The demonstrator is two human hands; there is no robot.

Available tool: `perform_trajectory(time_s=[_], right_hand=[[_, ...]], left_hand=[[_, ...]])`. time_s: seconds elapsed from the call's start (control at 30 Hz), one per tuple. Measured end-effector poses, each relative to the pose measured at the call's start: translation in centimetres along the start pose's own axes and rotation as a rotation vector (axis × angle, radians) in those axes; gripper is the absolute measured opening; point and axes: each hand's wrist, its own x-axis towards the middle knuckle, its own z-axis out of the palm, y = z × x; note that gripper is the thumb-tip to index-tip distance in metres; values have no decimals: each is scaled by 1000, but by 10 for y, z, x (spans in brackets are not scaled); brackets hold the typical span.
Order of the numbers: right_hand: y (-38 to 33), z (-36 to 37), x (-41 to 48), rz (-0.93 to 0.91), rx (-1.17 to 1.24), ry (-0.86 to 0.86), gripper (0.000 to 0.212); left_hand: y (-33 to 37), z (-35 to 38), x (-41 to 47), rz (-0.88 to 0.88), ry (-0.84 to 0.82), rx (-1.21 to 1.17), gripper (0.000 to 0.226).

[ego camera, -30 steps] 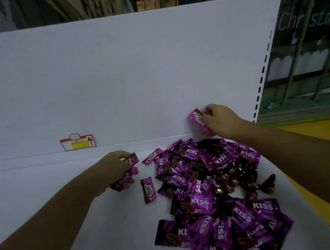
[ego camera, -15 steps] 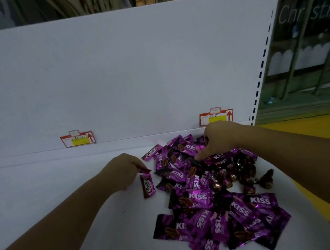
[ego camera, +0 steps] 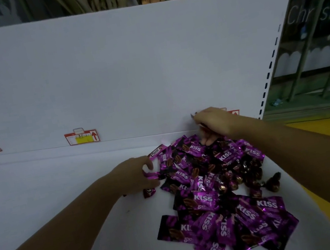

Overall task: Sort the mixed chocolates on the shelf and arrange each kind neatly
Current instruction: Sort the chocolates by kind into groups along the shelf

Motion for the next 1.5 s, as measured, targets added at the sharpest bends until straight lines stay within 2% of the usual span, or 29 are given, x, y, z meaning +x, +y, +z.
perform_trajectory(time_s=[0.1, 0.23, 0.33, 0.47, 0.53, 0.63, 0.73, 0.87, 0.97, 1.03, 1.1, 1.2, 1.33, 1.5], right_hand=[[-4, 23, 10, -73, -31, -39, 16], [-16, 52, 27, -304, -496, -20, 13], [-22, 74, 43, -413, -894, -139, 11], [-28, 94, 62, -377, -1189, -244, 19], [-28, 100, 68, -364, -1257, -248, 20], [-28, 102, 73, -403, -1275, -216, 26], [-28, 99, 72, -440, -1246, -150, 30], [-29, 88, 60, -479, -1027, -53, 22], [-31, 67, 47, -402, -713, -42, 21], [-31, 50, 38, -260, -445, -58, 12], [-29, 34, 28, -135, -192, -113, 4], [-23, 11, 10, -75, -87, -114, 11], [-11, -13, -10, 73, 178, -99, 13], [1, -34, -27, 56, 245, 16, 27]], left_hand=[[-3, -4, -3, 21, -23, -18, 43], [-10, -5, -5, 68, 44, 31, 46], [-19, -5, -7, 21, 92, -1, 66], [-27, -1, -8, -88, 138, 56, 93], [-28, -2, -9, -117, 117, 64, 90], [-30, -6, -8, -104, 95, 95, 59], [-33, -10, -8, -94, 84, 110, 24], [-39, -12, -11, -53, 71, 104, 18], [-49, -15, -13, -35, 193, -79, 1], [-48, -15, -12, -3, 258, -164, 8], [-38, -12, -9, 67, 232, -190, 14], [-23, -2, -1, 102, 126, -154, 10], [-18, 3, 9, 85, 90, 53, 36], [-13, -7, 18, 108, -28, 97, 36]])
